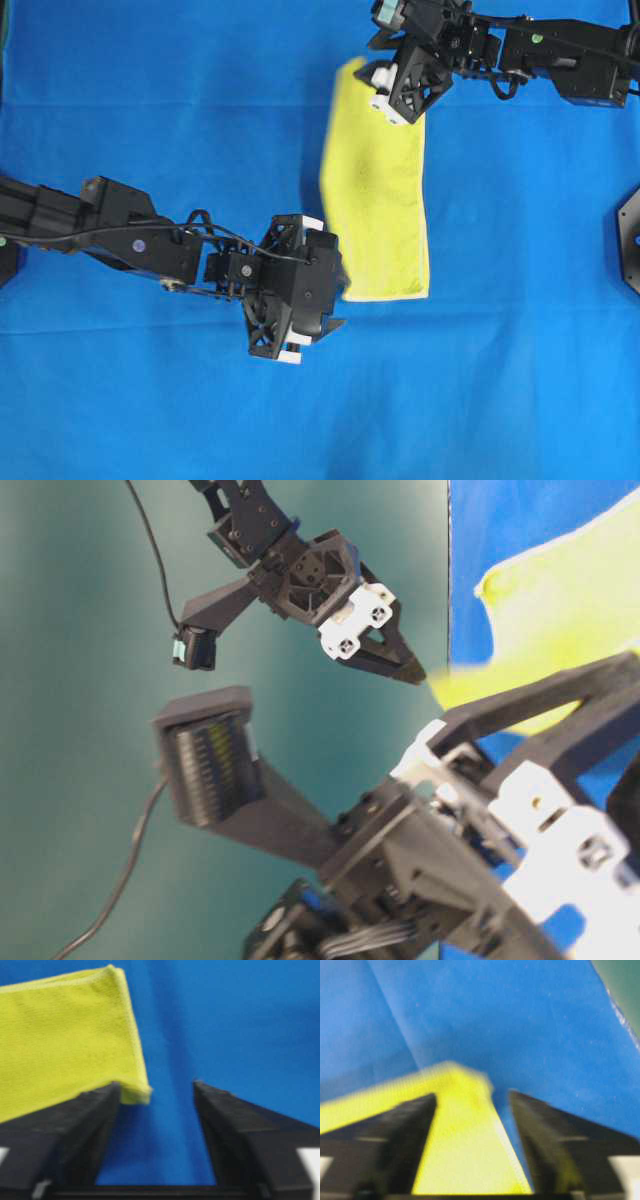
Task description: Fold the yellow towel.
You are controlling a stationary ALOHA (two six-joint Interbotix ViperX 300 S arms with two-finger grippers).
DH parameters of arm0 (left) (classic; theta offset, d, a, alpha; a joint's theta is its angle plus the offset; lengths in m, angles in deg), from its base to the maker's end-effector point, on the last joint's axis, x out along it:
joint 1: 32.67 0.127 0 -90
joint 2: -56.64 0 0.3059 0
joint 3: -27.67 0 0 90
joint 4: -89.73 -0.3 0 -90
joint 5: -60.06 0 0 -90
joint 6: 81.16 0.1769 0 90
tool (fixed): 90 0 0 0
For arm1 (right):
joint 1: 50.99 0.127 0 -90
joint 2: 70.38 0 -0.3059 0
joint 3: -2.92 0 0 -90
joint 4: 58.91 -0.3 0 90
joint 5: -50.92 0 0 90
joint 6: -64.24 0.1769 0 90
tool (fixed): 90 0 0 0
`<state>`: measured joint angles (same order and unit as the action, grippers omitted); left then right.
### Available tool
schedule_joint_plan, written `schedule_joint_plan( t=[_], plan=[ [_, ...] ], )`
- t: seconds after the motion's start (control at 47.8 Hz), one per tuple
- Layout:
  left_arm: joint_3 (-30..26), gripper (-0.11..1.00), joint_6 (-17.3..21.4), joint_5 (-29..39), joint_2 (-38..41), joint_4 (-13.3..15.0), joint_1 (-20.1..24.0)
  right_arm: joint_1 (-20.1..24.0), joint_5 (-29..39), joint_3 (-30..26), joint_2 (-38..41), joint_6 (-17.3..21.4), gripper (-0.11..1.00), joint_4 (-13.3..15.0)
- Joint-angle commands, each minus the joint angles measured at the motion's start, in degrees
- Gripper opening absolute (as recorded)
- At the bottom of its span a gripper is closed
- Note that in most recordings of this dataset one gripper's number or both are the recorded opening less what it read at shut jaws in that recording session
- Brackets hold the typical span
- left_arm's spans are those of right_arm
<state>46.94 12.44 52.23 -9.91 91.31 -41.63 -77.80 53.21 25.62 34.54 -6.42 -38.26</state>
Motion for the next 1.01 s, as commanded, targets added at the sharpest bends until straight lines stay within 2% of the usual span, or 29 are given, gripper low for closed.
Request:
schedule_joint_plan(
  t=[0.0, 0.105, 0.272, 0.419, 0.565, 0.754, 0.88, 0.984],
  plan=[
    [0.0, 0.66, 0.1, 2.7, -4.1, 0.0, 0.3, 0.3, -0.2, -0.4, -1.1, 0.0, 0.66, 0.0],
    [1.1, 0.72, 0.1, 6.3, -7.0, 0.0, 0.6, 0.3, -0.2, -0.1, -2.2, 0.0, 0.61, 0.0],
    [4.2, 0.71, 0.2, 11.5, -13.4, -0.1, 0.8, 0.4, 1.8, 1.0, -5.8, 0.2, 0.61, -0.3],
    [7.8, 0.71, 0.2, 12.2, -19.4, -0.1, 0.8, 1.9, 3.6, 3.2, -11.0, 0.2, 0.61, -1.0],
    [11.9, 0.71, 0.2, 9.8, -25.4, -0.2, 1.3, 4.8, 3.5, 7.1, -18.7, 0.2, 0.61, -1.8],
    [18.7, 0.71, 0.3, 1.0, -34.2, -0.2, 3.5, 8.6, 0.6, 13.6, -29.2, 0.3, 0.61, -2.0],
    [23.8, 0.71, 0.2, -4.0, -40.9, -0.2, 6.3, 9.6, -1.3, 17.4, -35.3, 0.3, 0.61, -2.8],
    [26.7, 0.71, 0.2, -4.3, -46.1, -0.2, 8.3, 9.6, -1.6, 20.7, -40.4, 0.2, 0.61, -2.9]
  ],
)
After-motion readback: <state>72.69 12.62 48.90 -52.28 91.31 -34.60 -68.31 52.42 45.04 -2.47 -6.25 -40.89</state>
